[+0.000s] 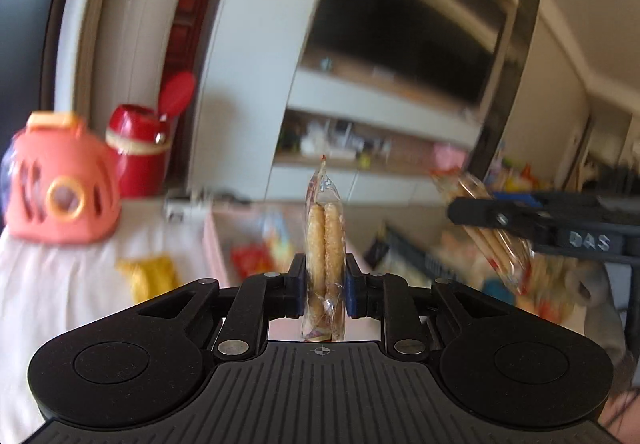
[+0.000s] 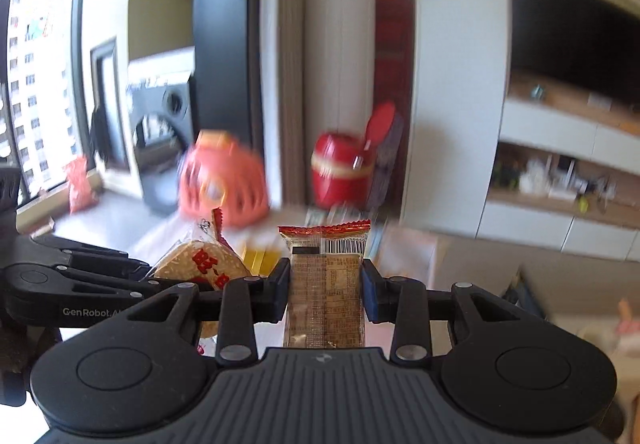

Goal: Organize snacks
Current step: 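Carry the biscuit bag and wafer bar into the pink box and open both tools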

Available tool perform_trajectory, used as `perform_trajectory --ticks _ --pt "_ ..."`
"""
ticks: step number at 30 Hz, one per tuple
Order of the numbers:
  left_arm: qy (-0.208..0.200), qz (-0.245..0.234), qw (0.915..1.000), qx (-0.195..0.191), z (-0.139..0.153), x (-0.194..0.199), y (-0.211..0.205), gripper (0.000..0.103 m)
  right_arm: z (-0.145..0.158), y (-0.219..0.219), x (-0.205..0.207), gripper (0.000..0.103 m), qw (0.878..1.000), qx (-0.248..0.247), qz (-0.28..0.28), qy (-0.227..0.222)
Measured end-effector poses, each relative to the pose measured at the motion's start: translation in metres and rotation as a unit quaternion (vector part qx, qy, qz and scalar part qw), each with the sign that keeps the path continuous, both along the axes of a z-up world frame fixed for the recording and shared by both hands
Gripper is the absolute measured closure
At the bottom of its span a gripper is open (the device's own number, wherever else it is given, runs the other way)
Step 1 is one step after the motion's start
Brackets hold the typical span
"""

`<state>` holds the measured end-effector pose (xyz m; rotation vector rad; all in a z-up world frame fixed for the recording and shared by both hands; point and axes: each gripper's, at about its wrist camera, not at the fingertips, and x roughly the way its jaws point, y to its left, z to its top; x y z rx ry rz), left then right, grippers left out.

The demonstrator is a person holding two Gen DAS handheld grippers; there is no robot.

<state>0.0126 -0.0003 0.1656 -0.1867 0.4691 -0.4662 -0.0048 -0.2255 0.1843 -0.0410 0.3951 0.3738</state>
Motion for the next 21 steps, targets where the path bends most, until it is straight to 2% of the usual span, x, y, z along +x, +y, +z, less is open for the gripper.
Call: perform_trajectory --ticks 3,7,8,11,12,15,17,21 --pt "0.021 -0.002 0.9988 -0.045 -0.002 0.05 0.0 0.08 0.024 -0.005 0.029 0.068 1.0 0.006 -0.013 -0.006" --pt "0.055 -0.007 0.9933 -0.102 -0.036 0.114 -0.004 0.079 0.028 -0.001 0.069 0.068 0.999 -0.01 -0.032 0.0" --pt "0.067 -0.008 0.992 -0.107 -0.051 0.13 -0.005 0.078 0.025 0.001 0.08 0.068 0.999 -0.015 -0.033 0.005" --pt "0.124 0.022 0.9891 -0.077 -0.092 0.165 -0.007 0.076 0.01 0.009 0.111 0.068 0.998 -0.029 -0.038 0.034" --pt "0.133 0.032 0.988 -0.072 -0.1 0.168 -0.004 0.075 0.003 0.011 0.12 0.068 0.998 -0.033 -0.041 0.045" --pt "0.126 0.03 0.9875 -0.09 -0.108 0.157 0.018 0.075 -0.018 0.008 0.14 0.068 0.995 -0.03 -0.046 0.079" --pt "0.118 0.051 0.9874 -0.093 -0.108 0.144 0.034 0.075 -0.034 0.004 0.155 0.068 0.993 -0.024 -0.051 0.101" --pt "0.136 0.088 0.982 -0.097 -0.111 0.113 0.062 0.075 -0.059 0.003 0.2 0.064 0.988 -0.007 -0.065 0.142"
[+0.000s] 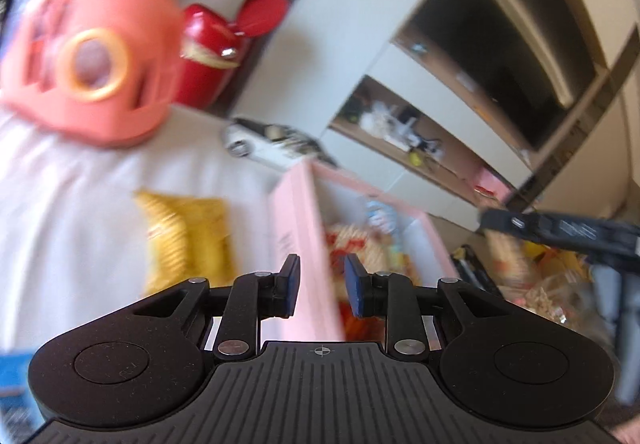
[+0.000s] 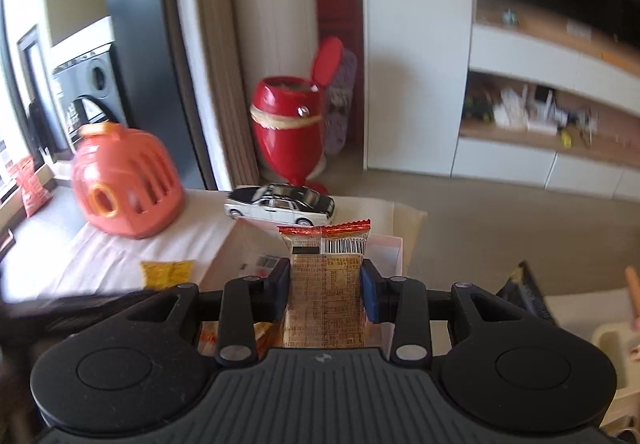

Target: Organize snacks

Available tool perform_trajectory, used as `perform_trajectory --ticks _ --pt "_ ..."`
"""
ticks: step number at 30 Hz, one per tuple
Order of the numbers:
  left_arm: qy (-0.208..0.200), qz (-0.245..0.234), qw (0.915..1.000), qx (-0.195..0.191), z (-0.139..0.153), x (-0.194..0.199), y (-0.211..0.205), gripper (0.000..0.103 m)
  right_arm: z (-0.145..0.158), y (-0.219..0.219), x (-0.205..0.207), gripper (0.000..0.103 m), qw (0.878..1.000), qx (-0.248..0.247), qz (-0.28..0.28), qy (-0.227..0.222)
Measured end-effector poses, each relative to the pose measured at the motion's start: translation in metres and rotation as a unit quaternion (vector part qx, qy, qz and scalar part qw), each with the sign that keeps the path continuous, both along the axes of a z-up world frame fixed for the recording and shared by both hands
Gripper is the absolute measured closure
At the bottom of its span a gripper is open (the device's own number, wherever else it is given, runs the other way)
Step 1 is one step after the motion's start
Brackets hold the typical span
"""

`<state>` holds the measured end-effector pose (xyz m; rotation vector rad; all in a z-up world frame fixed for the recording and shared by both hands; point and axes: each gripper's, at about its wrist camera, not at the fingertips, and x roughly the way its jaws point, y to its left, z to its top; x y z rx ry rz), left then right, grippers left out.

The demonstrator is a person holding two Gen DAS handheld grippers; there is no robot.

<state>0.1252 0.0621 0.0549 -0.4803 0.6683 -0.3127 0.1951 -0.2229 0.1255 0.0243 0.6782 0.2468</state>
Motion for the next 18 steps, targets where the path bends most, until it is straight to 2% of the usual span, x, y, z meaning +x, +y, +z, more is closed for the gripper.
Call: perform_trajectory --ticks 2,5,7,8,10,13,15,18 --pt "0.011 0.013 0.9998 0.006 -0.005 -0.021 0.019 0.075 -0.015 -0.001 0.02 0.051 1.0 0.005 -0.018 0.022" --pt "0.015 0.058 0.9981 0.008 -0.014 -0.056 0.054 0.075 -0.03 0.009 0.023 0.047 0.999 0.001 -0.03 0.029" --pt "0.02 0.101 0.9946 -0.005 -0.025 -0.08 0.078 0.075 -0.035 0.027 0.015 0.044 1.0 0.0 -0.007 0.02" --pt "0.025 0.122 0.9922 -0.013 -0.03 -0.089 0.087 0.075 -0.037 0.039 0.009 0.036 1.0 0.001 0.008 0.016" --pt "0.033 0.152 0.9876 -0.021 -0.037 -0.105 0.102 0.075 -0.04 0.07 0.004 0.028 0.999 0.002 0.04 0.02" --pt "0.026 0.17 0.985 0.009 -0.036 -0.128 0.119 0.075 -0.041 0.126 0.005 0.026 0.994 -0.003 0.096 0.044" --pt "0.02 0.177 0.9836 0.028 -0.035 -0.14 0.125 0.075 -0.043 0.162 0.013 0.025 0.992 -0.013 0.115 0.057" --pt "0.026 0.161 0.9864 0.018 -0.037 -0.155 0.137 0.075 -0.055 0.209 0.039 0.024 0.987 -0.031 0.126 0.094"
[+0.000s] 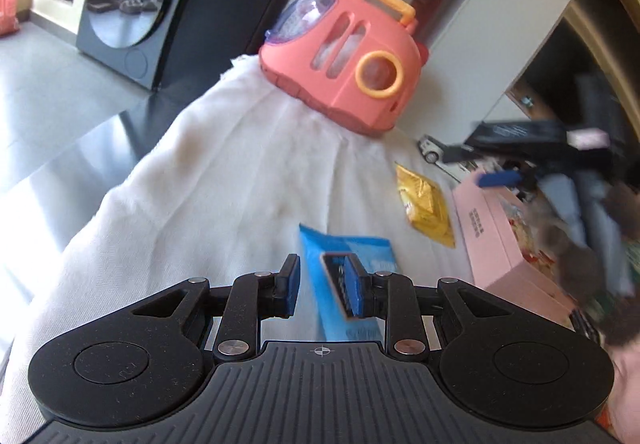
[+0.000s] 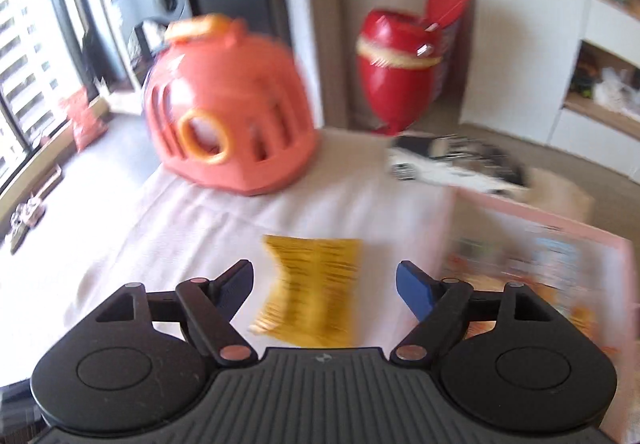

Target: Organize snacks

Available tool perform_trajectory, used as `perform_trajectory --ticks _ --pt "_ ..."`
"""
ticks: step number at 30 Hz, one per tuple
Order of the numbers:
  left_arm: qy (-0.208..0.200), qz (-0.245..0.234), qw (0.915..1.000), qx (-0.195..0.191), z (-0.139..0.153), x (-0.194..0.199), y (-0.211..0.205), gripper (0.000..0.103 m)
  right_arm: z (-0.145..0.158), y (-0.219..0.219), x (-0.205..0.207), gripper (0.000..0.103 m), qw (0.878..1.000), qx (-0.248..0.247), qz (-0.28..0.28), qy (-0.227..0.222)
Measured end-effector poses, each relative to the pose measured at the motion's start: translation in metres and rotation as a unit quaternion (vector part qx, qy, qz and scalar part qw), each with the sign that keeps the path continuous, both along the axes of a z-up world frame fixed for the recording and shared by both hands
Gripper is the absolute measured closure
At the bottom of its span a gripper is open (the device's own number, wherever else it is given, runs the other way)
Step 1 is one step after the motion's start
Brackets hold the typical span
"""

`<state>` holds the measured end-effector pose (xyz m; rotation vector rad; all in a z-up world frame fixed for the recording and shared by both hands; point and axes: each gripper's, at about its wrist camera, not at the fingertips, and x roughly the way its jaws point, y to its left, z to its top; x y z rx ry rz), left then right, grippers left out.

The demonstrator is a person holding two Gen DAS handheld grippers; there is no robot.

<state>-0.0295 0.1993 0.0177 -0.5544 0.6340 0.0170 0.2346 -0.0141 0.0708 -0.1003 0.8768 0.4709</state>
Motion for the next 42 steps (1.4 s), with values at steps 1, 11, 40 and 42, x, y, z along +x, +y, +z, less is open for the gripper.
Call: perform_trajectory --ticks 1,11,40,42 --pt "0.002 -0.006 0.9999 -0.009 -0.002 -0.004 0.002 0.075 -0.007 0.013 0.01 0.024 1.0 -0.016 -0.006 0.004" --pt "0.002 -0.014 0.9965 -0.082 -0.027 -0.016 0.022 0.076 -0.045 0.065 0.0 0.034 0.993 -0.12 0.016 -0.003" --pt "0.043 -0.054 0.9976 0.001 -0.008 -0.013 -0.017 0.075 -0.049 0.055 -0.07 0.019 0.988 -0.095 0.111 -0.057" --pt "0.043 -0.049 0.9979 -0.008 -0.01 -0.016 -0.011 0.075 -0.061 0.058 -0.045 0.019 0.992 -0.087 0.092 -0.02"
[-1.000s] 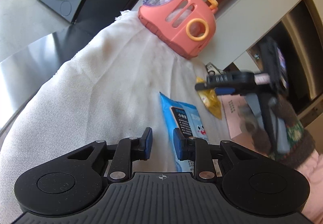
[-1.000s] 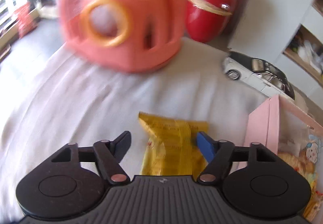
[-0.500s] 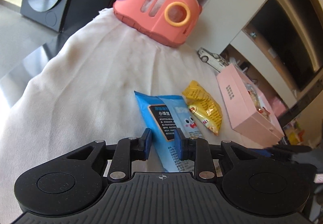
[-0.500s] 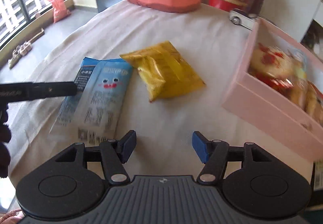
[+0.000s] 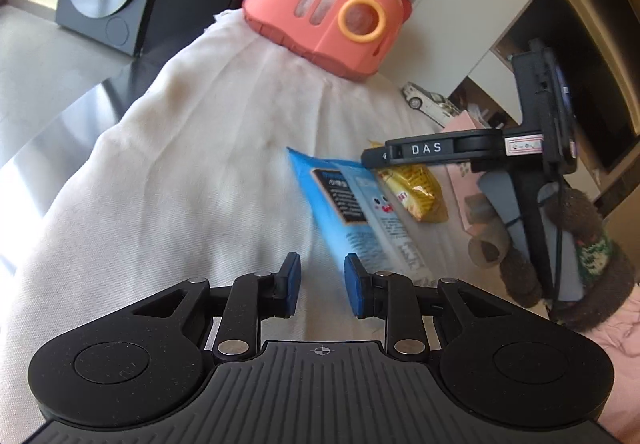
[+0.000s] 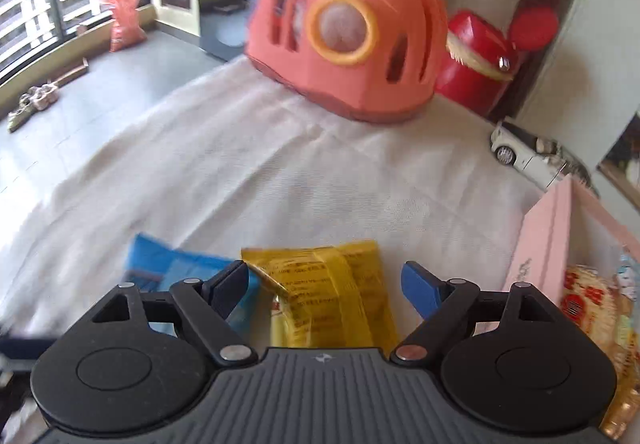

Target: Organize snacks

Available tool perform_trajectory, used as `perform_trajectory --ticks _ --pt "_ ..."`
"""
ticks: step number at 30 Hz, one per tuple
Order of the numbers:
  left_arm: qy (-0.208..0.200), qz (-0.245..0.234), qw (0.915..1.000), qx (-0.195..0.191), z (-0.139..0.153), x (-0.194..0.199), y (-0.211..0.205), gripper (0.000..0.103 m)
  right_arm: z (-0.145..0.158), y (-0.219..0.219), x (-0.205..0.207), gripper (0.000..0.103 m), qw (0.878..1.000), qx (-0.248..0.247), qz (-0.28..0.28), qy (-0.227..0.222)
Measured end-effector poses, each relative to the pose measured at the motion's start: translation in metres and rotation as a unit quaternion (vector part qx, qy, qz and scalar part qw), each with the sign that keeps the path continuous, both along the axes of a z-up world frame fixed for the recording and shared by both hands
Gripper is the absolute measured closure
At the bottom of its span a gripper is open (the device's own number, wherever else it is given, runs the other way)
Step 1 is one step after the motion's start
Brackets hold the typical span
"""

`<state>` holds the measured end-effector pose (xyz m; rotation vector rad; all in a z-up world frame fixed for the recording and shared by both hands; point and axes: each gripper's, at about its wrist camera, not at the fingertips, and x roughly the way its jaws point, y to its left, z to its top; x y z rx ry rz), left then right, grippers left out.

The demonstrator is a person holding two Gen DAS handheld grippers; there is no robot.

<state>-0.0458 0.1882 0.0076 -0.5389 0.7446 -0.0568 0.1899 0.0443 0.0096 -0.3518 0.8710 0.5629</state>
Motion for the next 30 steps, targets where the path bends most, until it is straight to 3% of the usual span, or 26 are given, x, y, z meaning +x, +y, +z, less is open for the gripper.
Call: perform_trajectory --ticks 4,6,8,11,17,20,25,30 --pt "-0.008 0.007 0.9999 -0.009 -0.001 0.003 0.007 0.075 -0.004 -0.026 -0.008 0.021 0.995 0.075 -0.007 0.071" --pt "-0.011 0.007 0.9999 -0.011 -0.002 0.01 0.006 0.075 -0.004 -0.041 -0.035 0.028 0.994 0.083 0.004 0.077" --pt "-0.01 0.002 0.9999 -0.009 -0.003 0.019 0.001 0.075 -0.004 -0.06 -0.064 0.041 0.994 0.083 0.01 0.075" --pt "-0.01 -0.017 0.9998 0.006 -0.004 0.032 -0.012 0.075 -0.003 -0.098 -0.093 0.044 0.993 0.092 0.0 0.074" --pt "-0.009 -0.061 0.9964 0.059 0.003 0.053 -0.045 0.073 -0.009 -0.173 -0.109 0.044 0.988 0.107 -0.113 0.025" --pt "-0.018 -0.061 0.99 0.126 0.016 0.046 -0.062 0.073 -0.012 -0.197 -0.118 0.043 0.982 0.095 -0.163 -0.024" --pt "0.007 -0.124 0.9687 0.215 0.02 0.033 -0.103 0.072 -0.024 -0.217 -0.132 0.025 0.971 0.128 -0.191 -0.059" --pt "0.021 -0.143 0.9624 0.23 0.021 0.037 -0.123 0.071 -0.032 -0.226 -0.132 0.021 0.962 0.158 -0.212 -0.065"
